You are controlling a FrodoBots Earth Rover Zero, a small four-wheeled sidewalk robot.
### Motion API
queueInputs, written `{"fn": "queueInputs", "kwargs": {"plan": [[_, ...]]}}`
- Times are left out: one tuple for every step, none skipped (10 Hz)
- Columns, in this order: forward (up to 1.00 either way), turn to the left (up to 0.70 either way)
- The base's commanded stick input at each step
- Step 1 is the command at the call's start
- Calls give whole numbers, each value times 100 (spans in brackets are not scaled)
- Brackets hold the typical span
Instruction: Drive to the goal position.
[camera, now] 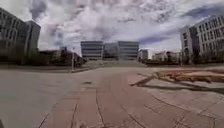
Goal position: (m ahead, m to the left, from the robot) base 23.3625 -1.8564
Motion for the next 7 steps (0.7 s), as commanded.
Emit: {"fn": "queueInputs", "kwargs": {"plan": [[100, 0], [100, 0], [100, 0], [100, 0], [100, 0], [100, -15], [100, -40]]}}
